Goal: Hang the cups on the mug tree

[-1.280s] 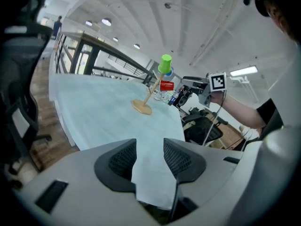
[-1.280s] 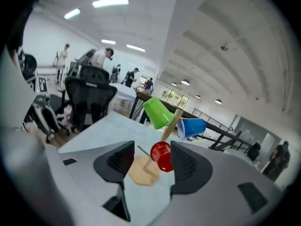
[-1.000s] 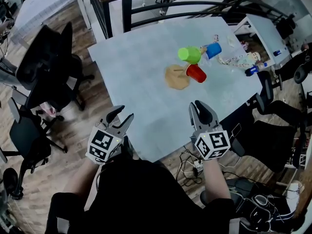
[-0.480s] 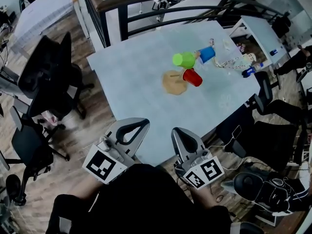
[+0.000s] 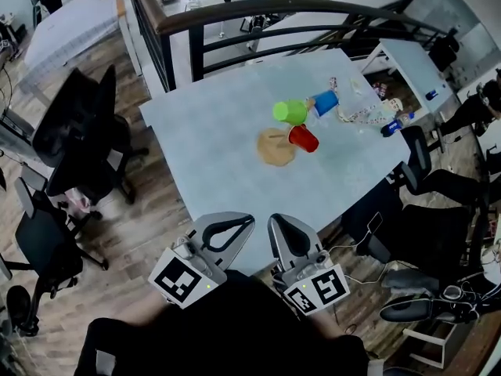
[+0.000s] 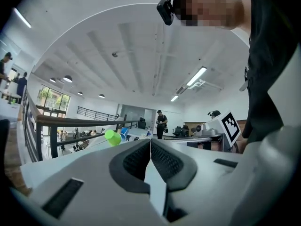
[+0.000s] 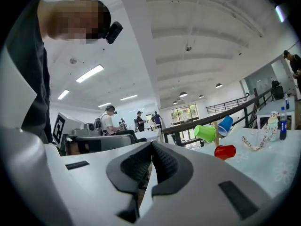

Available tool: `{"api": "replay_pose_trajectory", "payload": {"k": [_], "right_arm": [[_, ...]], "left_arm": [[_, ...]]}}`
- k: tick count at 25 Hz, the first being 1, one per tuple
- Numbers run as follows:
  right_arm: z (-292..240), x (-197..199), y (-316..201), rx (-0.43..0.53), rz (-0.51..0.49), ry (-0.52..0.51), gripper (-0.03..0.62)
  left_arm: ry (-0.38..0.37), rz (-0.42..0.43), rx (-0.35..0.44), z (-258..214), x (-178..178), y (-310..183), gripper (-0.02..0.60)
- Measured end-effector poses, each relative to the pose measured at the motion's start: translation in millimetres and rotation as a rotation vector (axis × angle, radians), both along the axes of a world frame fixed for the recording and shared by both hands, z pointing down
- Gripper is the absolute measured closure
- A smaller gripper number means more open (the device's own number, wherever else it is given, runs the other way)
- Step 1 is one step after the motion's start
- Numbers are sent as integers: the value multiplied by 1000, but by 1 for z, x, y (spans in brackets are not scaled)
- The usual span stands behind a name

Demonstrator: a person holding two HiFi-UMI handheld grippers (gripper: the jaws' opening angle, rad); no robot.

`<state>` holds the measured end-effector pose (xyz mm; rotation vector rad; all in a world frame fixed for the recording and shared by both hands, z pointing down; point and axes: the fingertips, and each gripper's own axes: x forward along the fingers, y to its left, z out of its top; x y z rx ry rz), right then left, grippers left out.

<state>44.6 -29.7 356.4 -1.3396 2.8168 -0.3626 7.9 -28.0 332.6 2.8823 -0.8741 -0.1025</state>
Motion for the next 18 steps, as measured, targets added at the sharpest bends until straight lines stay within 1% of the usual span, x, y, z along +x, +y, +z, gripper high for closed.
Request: {"api": "replay_pose_trajectory", "payload": {"k": [7, 18], "right_arm": [[-17, 1, 5, 48, 17, -14, 563], [-21, 10, 7, 61, 33, -20, 563]], "left_arm": [[19, 31, -15, -3, 7, 3, 559], [19, 44, -26, -2, 15, 2, 558]]}}
